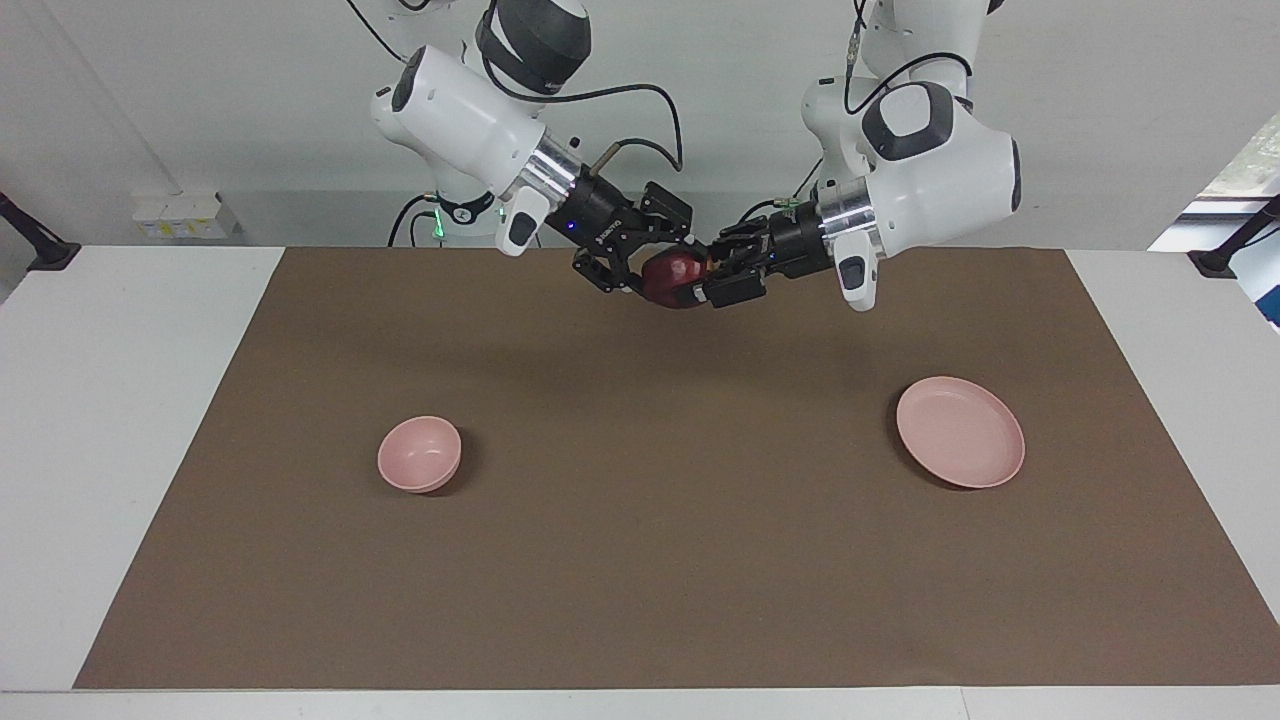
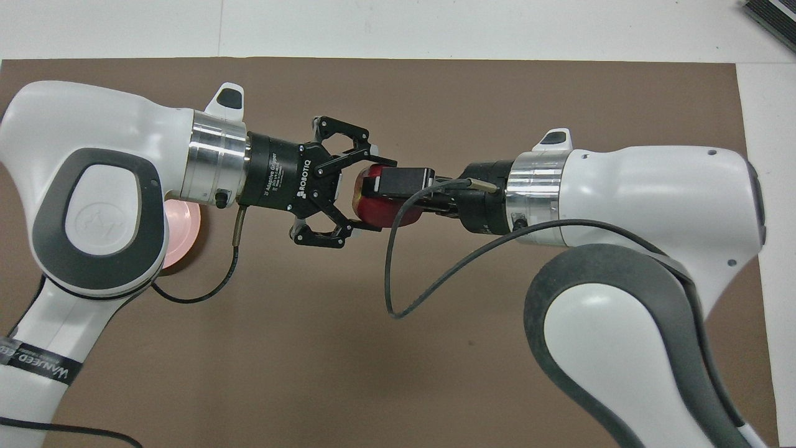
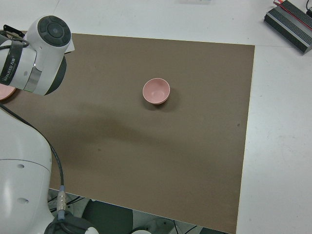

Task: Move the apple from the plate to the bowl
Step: 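Close the right gripper on the apple and open the left gripper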

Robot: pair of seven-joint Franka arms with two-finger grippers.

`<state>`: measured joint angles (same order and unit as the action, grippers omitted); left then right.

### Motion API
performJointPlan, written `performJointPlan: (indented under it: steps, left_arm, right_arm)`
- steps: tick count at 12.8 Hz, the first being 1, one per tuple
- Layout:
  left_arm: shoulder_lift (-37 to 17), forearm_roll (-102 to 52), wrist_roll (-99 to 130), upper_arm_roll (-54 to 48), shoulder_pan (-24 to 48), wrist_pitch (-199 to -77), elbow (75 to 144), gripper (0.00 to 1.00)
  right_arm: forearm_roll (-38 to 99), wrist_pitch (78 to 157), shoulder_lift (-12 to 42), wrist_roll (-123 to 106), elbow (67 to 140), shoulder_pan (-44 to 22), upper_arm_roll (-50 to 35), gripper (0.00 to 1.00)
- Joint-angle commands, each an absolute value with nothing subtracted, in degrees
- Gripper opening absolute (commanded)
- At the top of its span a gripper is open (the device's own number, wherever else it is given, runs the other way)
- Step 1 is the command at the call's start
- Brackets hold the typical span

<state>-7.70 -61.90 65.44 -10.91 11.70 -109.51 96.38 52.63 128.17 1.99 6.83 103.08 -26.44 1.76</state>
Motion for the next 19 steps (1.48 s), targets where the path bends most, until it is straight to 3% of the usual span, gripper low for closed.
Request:
performJointPlan:
  steps: [1, 9, 11, 19]
  left_arm:
    - [-5.9, -63.2, 65.4, -11.2, 12.5, -107.0, 96.7, 0.00]
    - [-5.8, -61.0, 65.3, -11.3, 13.1, -106.5, 96.8, 0.02]
    - [-5.8, -60.9, 65.7, -11.3, 13.2, -106.7, 96.6, 1.00]
    - [-6.0, -57.6, 65.9, -11.1, 12.3, -106.8, 96.4, 1.00]
  right_arm:
    - [51.9, 128.8, 3.0, 8.0, 102.3, -26.2, 1.6, 0.00]
    - [51.9, 127.9, 2.2, 8.0, 102.4, -25.3, 2.0, 0.00]
    - [51.9, 127.9, 2.2, 7.9, 102.4, -25.1, 2.3, 0.00]
    - [50.9, 127.6, 1.9, 8.0, 103.3, -24.3, 2.5, 0.00]
